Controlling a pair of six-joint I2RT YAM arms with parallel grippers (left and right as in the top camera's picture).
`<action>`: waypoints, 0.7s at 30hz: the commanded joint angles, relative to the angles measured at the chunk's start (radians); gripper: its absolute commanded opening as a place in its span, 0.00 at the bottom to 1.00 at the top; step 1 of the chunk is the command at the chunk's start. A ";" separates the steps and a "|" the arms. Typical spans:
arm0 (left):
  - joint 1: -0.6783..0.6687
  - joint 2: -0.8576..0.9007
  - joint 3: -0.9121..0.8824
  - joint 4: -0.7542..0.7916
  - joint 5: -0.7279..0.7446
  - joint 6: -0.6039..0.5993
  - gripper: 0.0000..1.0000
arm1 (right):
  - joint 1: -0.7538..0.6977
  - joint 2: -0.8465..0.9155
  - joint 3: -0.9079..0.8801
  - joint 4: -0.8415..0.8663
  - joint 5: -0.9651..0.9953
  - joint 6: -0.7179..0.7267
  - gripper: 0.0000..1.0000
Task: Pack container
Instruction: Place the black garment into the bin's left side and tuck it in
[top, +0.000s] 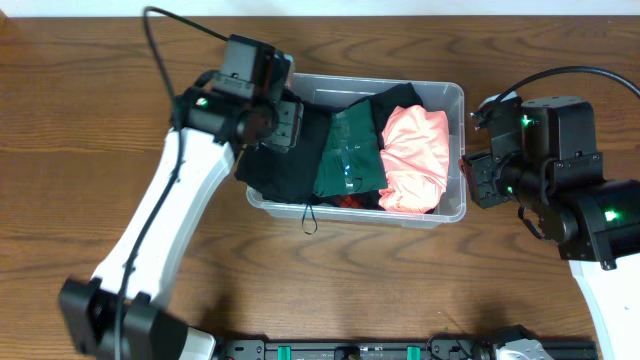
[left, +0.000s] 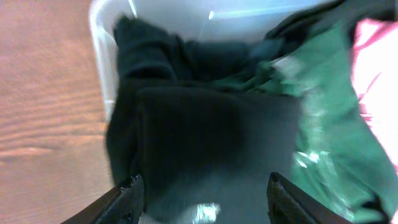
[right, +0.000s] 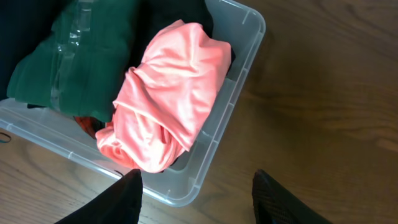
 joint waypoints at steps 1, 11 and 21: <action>0.002 0.109 -0.025 -0.002 -0.003 -0.044 0.62 | -0.008 0.000 -0.004 -0.002 0.006 0.011 0.55; -0.058 0.325 -0.026 0.006 0.063 -0.047 0.63 | -0.008 0.000 -0.004 -0.003 0.006 0.011 0.55; -0.050 0.139 0.055 -0.085 -0.004 -0.047 0.82 | -0.008 0.000 -0.004 -0.019 0.006 0.011 0.54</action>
